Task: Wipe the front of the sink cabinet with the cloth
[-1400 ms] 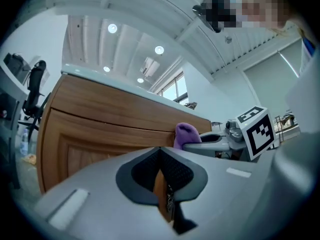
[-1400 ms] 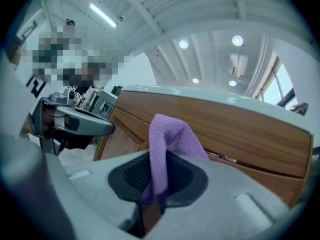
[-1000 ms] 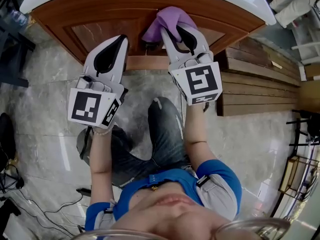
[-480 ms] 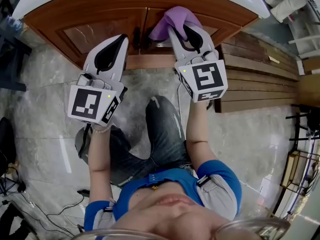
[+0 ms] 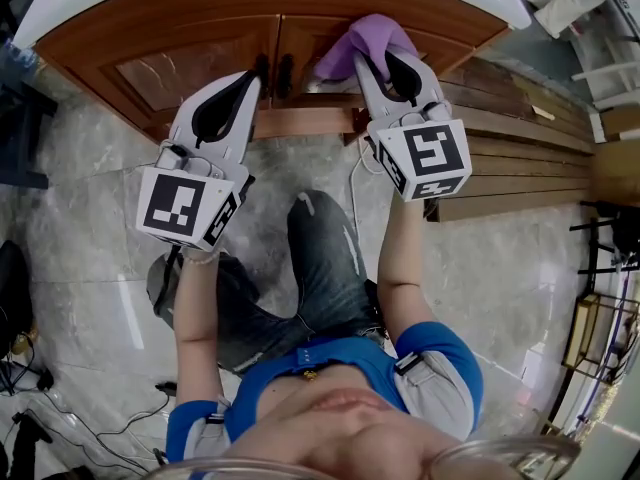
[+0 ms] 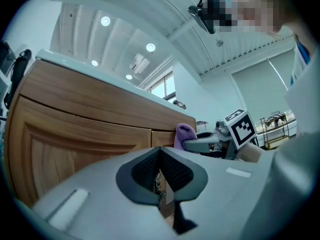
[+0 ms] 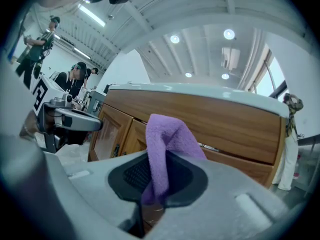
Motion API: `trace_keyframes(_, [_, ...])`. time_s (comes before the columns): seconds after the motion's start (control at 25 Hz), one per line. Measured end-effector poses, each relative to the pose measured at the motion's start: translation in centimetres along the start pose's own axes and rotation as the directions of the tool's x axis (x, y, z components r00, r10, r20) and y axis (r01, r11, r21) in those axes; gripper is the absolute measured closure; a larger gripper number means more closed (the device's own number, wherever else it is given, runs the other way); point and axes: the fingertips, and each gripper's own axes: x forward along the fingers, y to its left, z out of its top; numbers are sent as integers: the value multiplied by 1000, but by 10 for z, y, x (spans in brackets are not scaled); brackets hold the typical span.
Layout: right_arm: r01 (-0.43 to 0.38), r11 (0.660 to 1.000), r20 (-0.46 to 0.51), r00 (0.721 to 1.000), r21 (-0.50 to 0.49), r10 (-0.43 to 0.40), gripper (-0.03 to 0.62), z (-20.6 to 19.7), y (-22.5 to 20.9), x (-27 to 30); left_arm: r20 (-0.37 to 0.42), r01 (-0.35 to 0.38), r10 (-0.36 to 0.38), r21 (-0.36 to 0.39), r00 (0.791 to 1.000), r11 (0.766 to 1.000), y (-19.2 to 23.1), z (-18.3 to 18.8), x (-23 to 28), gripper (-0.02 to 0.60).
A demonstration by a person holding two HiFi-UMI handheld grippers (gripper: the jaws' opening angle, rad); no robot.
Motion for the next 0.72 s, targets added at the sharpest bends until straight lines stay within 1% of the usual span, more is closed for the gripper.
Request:
trace_keyframes(0.16, [16, 1000, -16, 1000, 4, -16, 537, -9, -16, -8, 2, 18, -18, 3, 1000, 1000, -3, -8, 4, 581])
trace_keyframes(0.44, [62, 998, -39, 997, 19, -61, 537, -20, -46, -26, -13, 40, -40, 3, 999, 999, -12, -8, 11, 581])
trace_keyframes(0.72, [115, 993, -75, 991, 16, -114, 537, -35, -78, -41, -27, 38, -38, 9, 999, 999, -11, -13, 13, 581])
